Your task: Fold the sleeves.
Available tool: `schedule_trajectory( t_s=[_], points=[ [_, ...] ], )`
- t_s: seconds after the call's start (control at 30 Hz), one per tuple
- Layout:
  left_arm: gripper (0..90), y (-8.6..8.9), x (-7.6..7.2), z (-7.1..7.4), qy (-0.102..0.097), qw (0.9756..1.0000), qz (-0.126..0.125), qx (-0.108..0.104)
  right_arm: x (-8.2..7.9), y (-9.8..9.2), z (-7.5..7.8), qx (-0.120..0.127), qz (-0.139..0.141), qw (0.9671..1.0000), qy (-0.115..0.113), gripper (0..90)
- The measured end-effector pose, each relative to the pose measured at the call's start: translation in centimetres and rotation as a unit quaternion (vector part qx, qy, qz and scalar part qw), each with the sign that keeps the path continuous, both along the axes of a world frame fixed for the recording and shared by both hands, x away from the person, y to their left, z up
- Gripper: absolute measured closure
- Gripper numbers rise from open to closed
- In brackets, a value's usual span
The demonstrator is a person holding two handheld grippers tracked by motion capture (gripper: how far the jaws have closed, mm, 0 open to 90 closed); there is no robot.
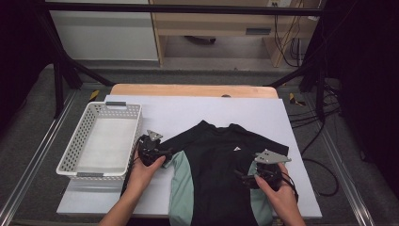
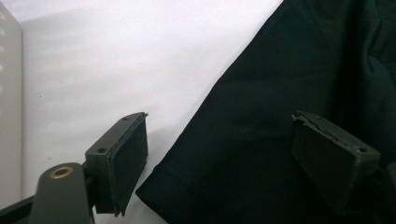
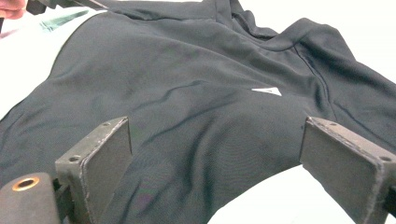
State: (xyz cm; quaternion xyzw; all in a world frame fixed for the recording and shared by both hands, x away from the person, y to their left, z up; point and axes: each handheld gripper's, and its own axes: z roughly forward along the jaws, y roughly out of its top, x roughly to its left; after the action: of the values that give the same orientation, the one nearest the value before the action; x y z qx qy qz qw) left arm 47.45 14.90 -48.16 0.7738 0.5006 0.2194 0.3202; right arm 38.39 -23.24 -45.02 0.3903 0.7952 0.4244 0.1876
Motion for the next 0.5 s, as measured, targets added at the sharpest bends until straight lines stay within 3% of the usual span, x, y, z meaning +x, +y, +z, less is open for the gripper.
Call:
schedule_trajectory(
  t_s=[0.07,0.27,0.5],
  points=[
    [19.9,0.10,-0.04,-0.10,0.002,0.9999,0.004,-0.013,-0.01,-0.01,-0.01,-0.001,0.001,1.0000,-0.001,9.8],
    [25.1,0.11,-0.26,0.03,0.000,0.9999,0.004,-0.009,0.02,-0.07,-0.04,-0.002,0.001,1.0000,-0.001,9.8],
    [55.9,-0.44,-0.99,0.21,-0.007,0.9997,-0.021,-0.013,0.01,0.01,-0.10,-0.005,0.002,1.0000,0.001,9.8]
  ],
)
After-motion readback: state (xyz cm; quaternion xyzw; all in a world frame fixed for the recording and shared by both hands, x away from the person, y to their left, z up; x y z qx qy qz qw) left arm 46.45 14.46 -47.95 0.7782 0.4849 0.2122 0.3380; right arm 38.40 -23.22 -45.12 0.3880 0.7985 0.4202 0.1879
